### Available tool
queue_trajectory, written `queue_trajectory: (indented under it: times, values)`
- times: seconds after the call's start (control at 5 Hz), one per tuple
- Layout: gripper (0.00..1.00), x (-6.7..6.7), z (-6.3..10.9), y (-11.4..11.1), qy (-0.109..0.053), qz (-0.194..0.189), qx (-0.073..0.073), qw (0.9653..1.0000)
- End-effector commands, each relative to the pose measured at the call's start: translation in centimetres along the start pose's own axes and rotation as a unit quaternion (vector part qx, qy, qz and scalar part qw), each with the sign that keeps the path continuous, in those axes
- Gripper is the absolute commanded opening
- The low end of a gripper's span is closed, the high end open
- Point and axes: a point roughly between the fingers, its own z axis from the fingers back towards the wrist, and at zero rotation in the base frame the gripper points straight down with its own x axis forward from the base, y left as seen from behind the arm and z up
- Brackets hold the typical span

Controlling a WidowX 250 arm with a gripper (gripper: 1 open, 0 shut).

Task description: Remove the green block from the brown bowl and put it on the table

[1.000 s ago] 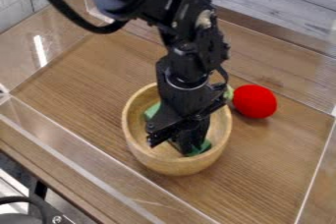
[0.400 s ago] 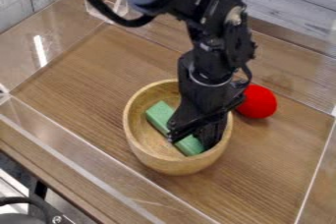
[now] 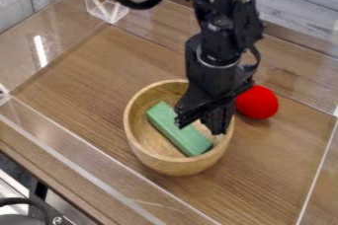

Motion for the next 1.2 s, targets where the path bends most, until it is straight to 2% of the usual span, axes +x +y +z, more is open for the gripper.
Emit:
queue_trajectory:
  times: [0.0, 0.2, 0.6, 1.0]
  values:
    - [0.00, 1.1, 2.7, -0.1, -0.004, -0.012, -0.027, 0.9996]
    - [0.00, 1.4, 4.5, 0.4, -0.005, -0.028, -0.034, 0.9990]
    - [0.00, -0.2, 3.4, -0.3, -0.006, -0.028, -0.038, 0.9988]
    - [0.00, -0.9, 3.0, -2.0, -0.003, -0.061, -0.042, 0.9972]
